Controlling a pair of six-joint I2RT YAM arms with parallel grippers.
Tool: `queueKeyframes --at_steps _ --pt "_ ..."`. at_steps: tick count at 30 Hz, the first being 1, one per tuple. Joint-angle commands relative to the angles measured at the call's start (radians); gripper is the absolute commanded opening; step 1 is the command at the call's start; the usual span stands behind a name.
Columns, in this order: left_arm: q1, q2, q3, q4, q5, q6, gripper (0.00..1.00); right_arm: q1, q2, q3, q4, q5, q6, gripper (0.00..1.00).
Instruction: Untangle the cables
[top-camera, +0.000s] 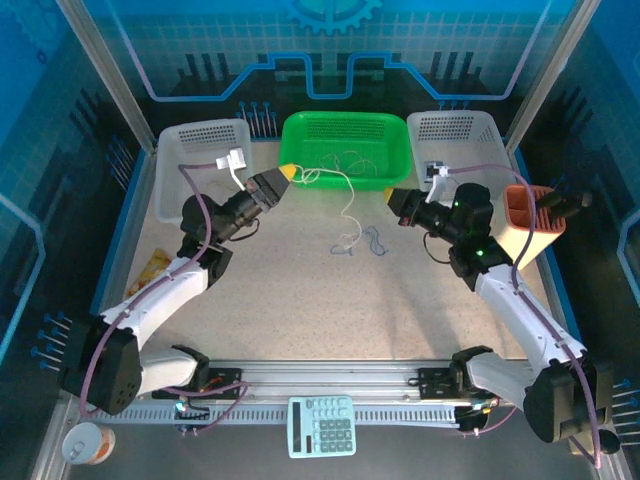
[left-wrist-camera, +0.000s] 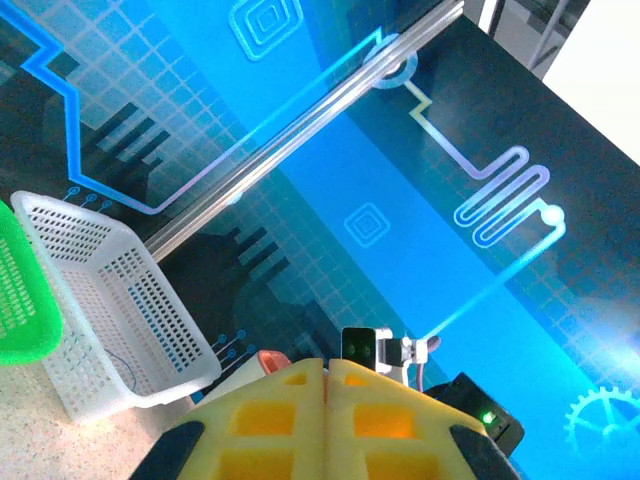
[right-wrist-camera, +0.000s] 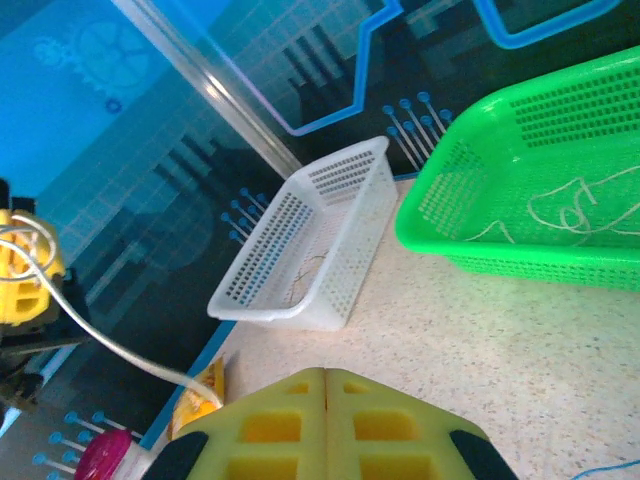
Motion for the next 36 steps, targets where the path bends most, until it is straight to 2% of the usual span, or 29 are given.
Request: queueKeyframes --at_steps 1,9,10,13,14,17,22,28,36 --pt "0.007 -0.023 -0.014 0.062 0.018 -0.015 0.0 -0.005 -0.024 -0.005 0.011 0.028 0.014 0.0" --pt "0.005 -0.033 0.013 -0.005 0.048 0.041 0.0 0.051 0.001 0.062 0.011 -0.066 0.011 0.0" --pt "0.005 -0.039 0.018 -0.027 0.049 0.058 0.0 0.074 0.003 0.067 0.001 -0.075 -0.003 0.04" --pt "0.005 -0.054 0.037 -0.104 0.068 0.122 0.0 0.138 0.01 0.153 -0.063 -0.075 -0.079 0.4" --pt "0.005 -0.057 0.045 -0.134 0.081 0.145 0.0 0.159 0.017 0.176 -0.091 -0.074 -0.112 0.47" --pt "0.005 -0.057 0.075 -0.205 0.115 0.193 0.0 0.199 0.037 0.223 -0.161 -0.058 -0.201 0.56" --pt "0.003 -0.05 0.098 -0.222 0.149 0.192 0.0 0.248 0.062 0.251 -0.226 -0.007 -0.308 0.69" --pt "-0.008 -0.049 0.131 -0.247 0.175 0.192 0.0 0.307 0.112 0.284 -0.272 0.026 -0.419 0.74" --pt "-0.034 -0.043 0.146 -0.288 0.188 0.211 0.0 0.319 0.211 0.361 -0.242 0.056 -0.434 0.69"
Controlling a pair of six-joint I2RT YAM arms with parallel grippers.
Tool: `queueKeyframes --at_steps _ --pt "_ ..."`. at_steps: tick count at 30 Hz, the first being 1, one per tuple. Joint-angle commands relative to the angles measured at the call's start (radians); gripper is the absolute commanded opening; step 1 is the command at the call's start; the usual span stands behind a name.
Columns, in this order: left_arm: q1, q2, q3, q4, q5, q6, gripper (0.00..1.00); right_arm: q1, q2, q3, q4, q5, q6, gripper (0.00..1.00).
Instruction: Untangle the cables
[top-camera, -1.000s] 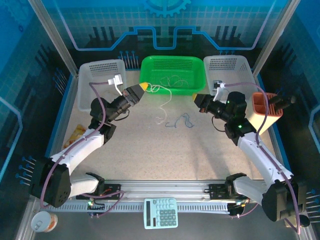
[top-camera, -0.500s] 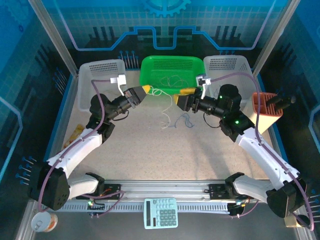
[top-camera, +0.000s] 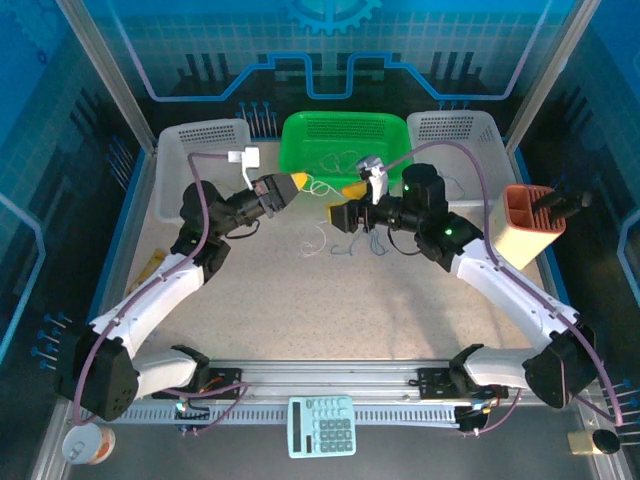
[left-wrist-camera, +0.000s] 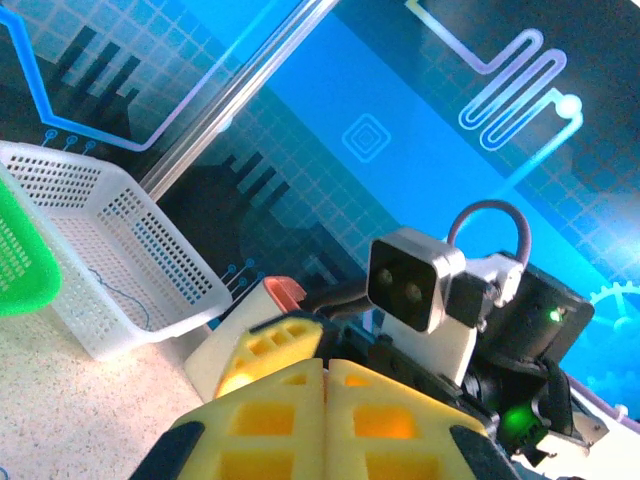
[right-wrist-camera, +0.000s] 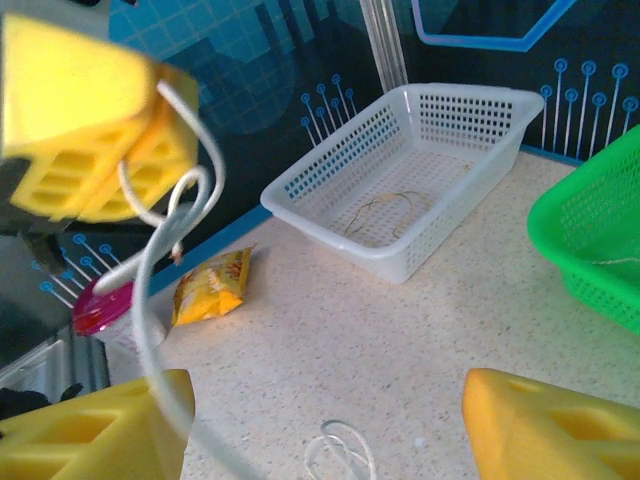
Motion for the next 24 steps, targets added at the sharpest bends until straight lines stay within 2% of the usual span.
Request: queueKeyframes --at_steps 1,2,3,6,7,12,17,20,24 --pt "-0.014 -0.01 0.038 -0.024 0.03 0.034 0.0 0.01 0.029 0.062 0.013 0.016 -0.033 0.67" --pt "-0.016 -0.008 0.037 -0.03 0.031 0.037 0.0 0.011 0.036 0.072 0.014 0.015 -0.034 0.61" --pt "-0.018 -0.005 0.038 -0.036 0.032 0.039 0.0 0.012 0.041 0.08 0.013 0.018 -0.035 0.51" --pt "-0.02 -0.002 0.037 -0.058 0.035 0.049 0.0 0.008 0.043 0.082 0.016 0.048 -0.036 0.1" --pt "-0.019 -0.002 0.037 -0.067 0.038 0.056 0.0 0.004 0.039 0.077 0.019 0.071 -0.031 0.0" --pt "-0.019 -0.005 0.052 -0.158 0.048 0.114 0.0 -0.078 -0.001 0.007 0.086 0.172 0.093 0.0" --pt "-0.019 -0.051 0.047 -0.274 -0.037 0.194 0.0 -0.189 -0.067 -0.111 0.21 0.205 0.263 0.0" --pt "-0.019 -0.069 0.053 -0.326 -0.046 0.231 0.0 -0.199 -0.09 -0.135 0.218 0.233 0.281 0.0" --pt "-0.019 -0.067 0.058 -0.321 -0.022 0.227 0.0 -0.199 -0.087 -0.134 0.224 0.195 0.289 0.0"
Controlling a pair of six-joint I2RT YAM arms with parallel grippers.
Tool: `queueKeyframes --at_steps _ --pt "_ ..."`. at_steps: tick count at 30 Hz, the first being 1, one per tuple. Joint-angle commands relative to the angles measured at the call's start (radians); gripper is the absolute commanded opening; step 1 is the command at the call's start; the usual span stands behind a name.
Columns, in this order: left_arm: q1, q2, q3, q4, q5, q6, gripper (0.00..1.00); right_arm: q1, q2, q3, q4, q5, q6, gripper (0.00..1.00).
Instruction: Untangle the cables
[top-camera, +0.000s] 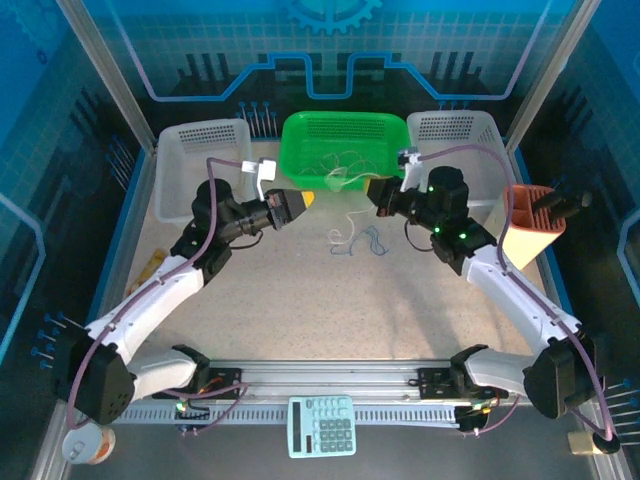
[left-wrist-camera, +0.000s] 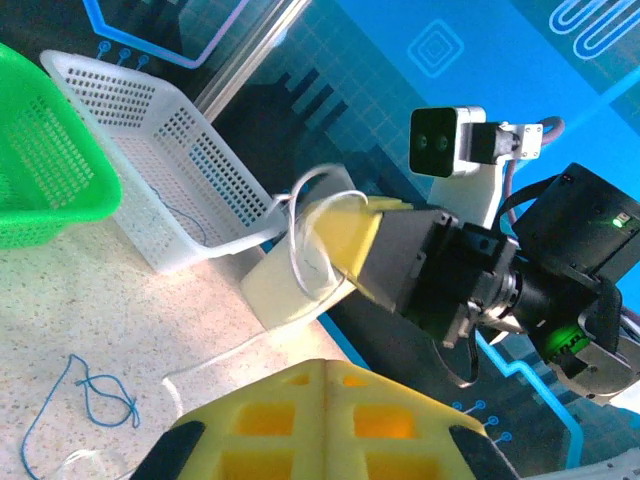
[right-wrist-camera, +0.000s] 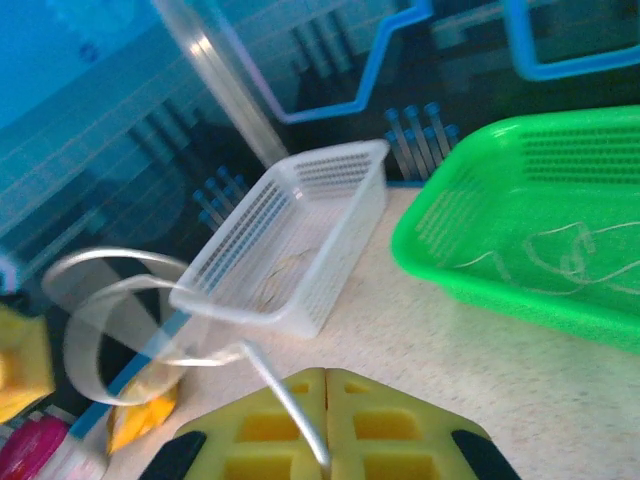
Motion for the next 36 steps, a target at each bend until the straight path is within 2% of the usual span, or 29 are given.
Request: queueKeyframes --at_steps 1,3,6,13,18,21,25,36 --pt "0.013 -0.032 0.038 -0.024 -0.004 0.038 0.03 -0.027 -0.02 -0.004 0.062 0.049 0.05 0.0" --pt "0.014 -0.03 0.036 -0.02 -0.005 0.032 0.16 -0.025 -0.017 -0.004 0.065 0.033 0.053 0.0" --pt "0.014 -0.027 0.024 0.001 -0.007 0.018 0.2 -0.022 -0.013 -0.002 0.065 0.021 0.054 0.0" --pt "0.011 -0.006 -0.029 0.097 0.007 -0.032 0.5 -0.018 -0.018 0.004 0.069 -0.02 0.078 0.0" --pt "0.007 0.006 -0.112 0.112 -0.013 0.014 0.65 -0.016 -0.034 0.025 0.08 -0.038 0.118 0.0" --pt "0.007 0.034 -0.177 0.134 -0.043 0.024 0.69 -0.003 -0.042 0.049 0.079 -0.047 0.138 0.0" --pt "-0.001 0.101 -0.224 0.222 -0.042 -0.031 0.72 0.032 -0.047 0.081 0.074 -0.044 0.139 0.0" --pt "-0.023 0.213 -0.216 0.345 -0.043 -0.095 0.77 0.097 -0.027 0.141 0.074 -0.024 0.129 0.0"
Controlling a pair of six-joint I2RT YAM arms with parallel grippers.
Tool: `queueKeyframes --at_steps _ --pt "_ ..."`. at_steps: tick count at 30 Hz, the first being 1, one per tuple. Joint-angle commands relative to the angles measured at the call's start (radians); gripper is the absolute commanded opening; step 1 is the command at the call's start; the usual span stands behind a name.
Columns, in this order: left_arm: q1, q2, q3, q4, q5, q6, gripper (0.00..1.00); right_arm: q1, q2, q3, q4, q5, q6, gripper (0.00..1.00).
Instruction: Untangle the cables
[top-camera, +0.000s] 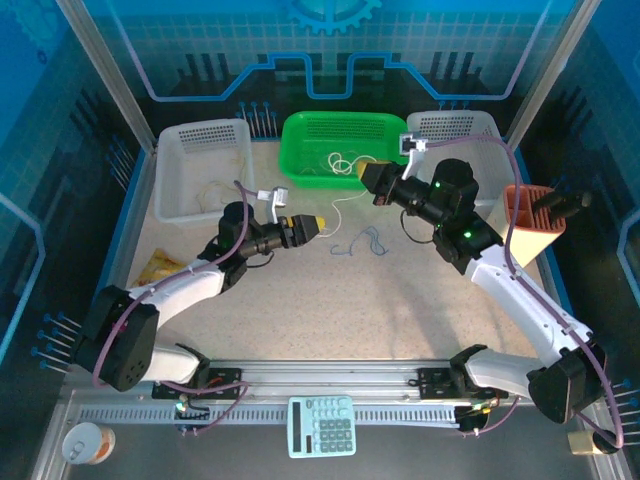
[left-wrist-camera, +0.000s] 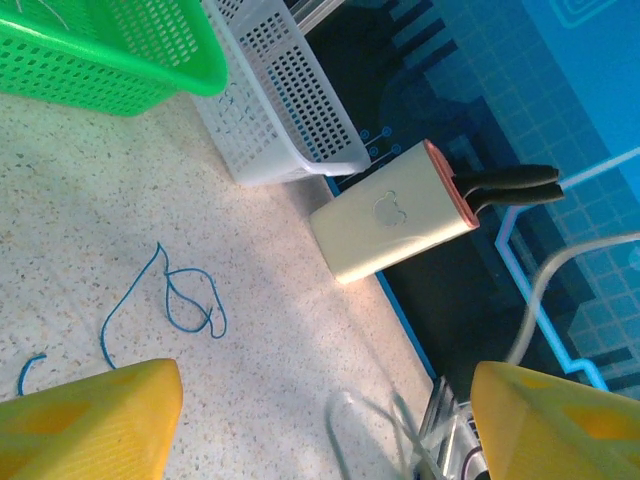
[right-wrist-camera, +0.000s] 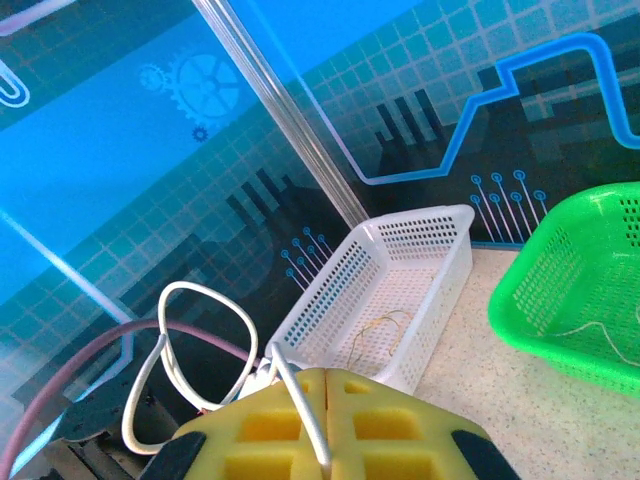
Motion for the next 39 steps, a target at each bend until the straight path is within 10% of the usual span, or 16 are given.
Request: queueKeyframes --at_steps 1,18,24,39 --pt "-0.005 0.014 0.013 0.088 -0.002 -0.027 0.76 0.02 -0.002 0.039 0.037 0.006 0.005 0.0" --pt "-0.051 0.097 0.004 0.221 0.022 -0.097 0.69 0.033 0.002 0.054 0.052 0.013 0.005 0.0" --pt "-0.053 0.092 -0.009 0.248 0.021 -0.107 0.18 0.032 0.004 0.056 0.054 0.017 0.002 0.0" --pt "-0.045 -0.034 -0.08 0.145 -0.154 -0.044 0.0 -0.049 -0.243 -0.147 -0.016 0.512 -0.083 0.0"
